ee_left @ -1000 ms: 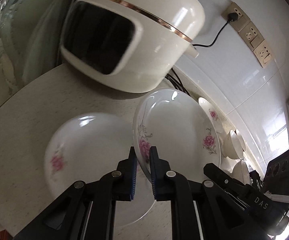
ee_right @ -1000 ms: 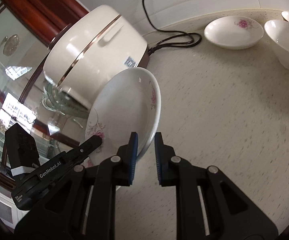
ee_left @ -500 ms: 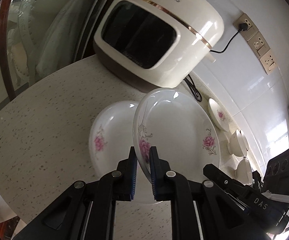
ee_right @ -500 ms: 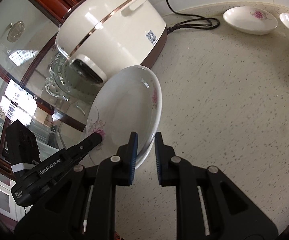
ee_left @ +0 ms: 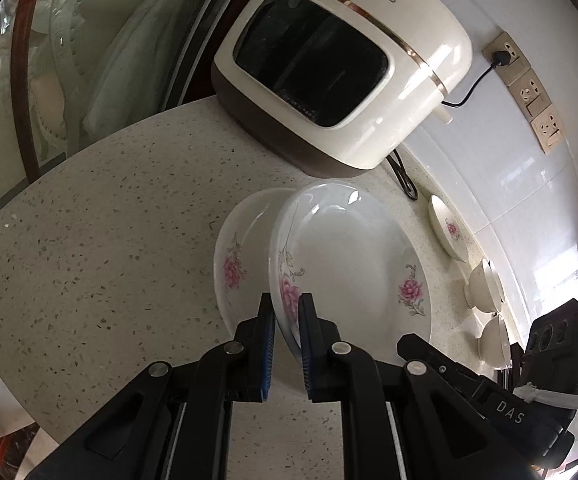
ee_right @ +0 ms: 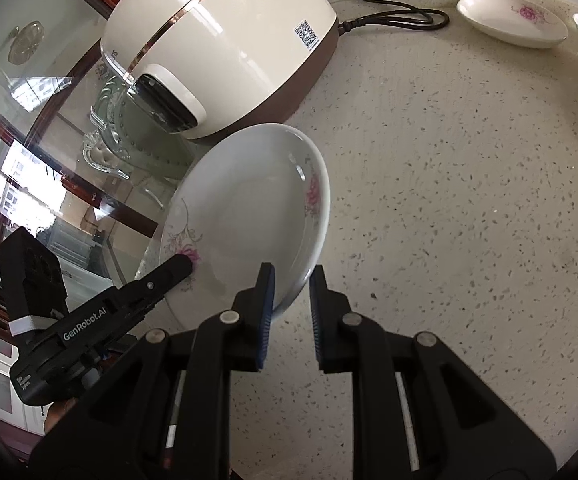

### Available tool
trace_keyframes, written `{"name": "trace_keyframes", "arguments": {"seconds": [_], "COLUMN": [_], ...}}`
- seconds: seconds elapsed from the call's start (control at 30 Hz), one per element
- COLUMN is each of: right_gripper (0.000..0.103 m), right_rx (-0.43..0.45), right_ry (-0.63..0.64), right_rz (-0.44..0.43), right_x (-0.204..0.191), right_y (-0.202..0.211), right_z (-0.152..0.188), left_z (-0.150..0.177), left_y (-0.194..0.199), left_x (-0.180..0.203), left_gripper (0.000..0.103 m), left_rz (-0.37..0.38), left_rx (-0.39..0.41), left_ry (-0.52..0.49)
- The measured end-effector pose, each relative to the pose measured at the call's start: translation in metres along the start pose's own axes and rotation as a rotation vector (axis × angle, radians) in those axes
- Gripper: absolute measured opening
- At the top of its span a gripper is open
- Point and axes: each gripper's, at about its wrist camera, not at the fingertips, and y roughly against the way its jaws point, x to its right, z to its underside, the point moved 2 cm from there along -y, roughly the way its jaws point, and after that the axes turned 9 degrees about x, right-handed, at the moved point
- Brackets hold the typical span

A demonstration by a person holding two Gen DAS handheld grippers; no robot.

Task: Organize plates and bowls
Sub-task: 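Lower the held plate onto the other flower plate beside the rice cooker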

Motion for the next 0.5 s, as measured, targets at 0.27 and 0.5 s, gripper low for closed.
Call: {"name": "trace_keyframes", "arguments": {"seconds": [0.27,0.5], "right_gripper": [0.023,0.029], "right_rx": [-0.013,-0.024], "right_ry": [0.02,0.03], "right_rz": [0.003,0.004], "right_x": [-0.006,-0.006], "right_y": [-0.006,-0.01], "right_z": [0.001,0.004], "left_z": [0.0,0.0], "left_y": [0.001,0.005], "left_x": [-0.009,-0.013], "left_gripper": [0.012,0.012], "left_rz": [-0.008,-0.017], "left_rx": [0.008,0.023], "left_ry": [0.002,-0.007]}}
